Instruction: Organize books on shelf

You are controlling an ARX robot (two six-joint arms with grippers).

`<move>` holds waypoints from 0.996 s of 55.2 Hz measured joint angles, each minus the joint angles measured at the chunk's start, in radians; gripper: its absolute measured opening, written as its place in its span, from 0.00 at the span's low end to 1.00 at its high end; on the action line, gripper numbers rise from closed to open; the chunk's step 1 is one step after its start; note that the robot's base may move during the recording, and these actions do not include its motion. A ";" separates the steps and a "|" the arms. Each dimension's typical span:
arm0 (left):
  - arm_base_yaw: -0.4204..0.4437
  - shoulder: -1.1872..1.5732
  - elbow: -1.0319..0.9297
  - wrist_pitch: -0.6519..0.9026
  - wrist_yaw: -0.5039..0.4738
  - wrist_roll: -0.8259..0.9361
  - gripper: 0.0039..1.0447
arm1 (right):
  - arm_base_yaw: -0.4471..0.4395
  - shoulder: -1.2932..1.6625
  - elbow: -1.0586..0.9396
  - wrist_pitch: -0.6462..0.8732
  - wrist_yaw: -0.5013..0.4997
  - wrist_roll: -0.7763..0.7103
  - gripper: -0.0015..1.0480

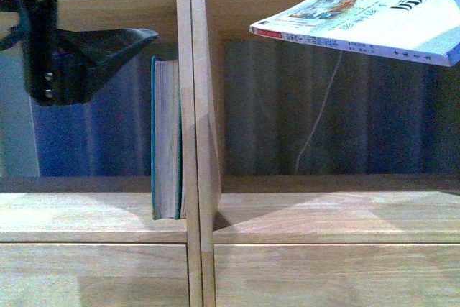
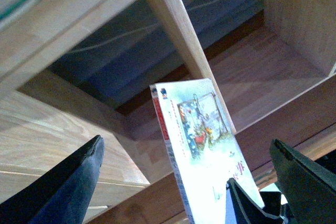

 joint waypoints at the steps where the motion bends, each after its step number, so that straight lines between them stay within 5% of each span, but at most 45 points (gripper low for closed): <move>1: -0.013 0.006 0.005 0.002 -0.003 -0.002 0.93 | -0.005 0.000 0.001 0.001 -0.004 0.005 0.07; 20: -0.065 0.039 0.015 0.019 -0.039 -0.024 0.93 | -0.087 0.034 0.080 -0.005 -0.021 0.095 0.07; 55: -0.111 0.095 0.097 0.002 -0.052 0.005 0.93 | 0.093 -0.111 0.098 -0.112 -0.026 0.140 0.07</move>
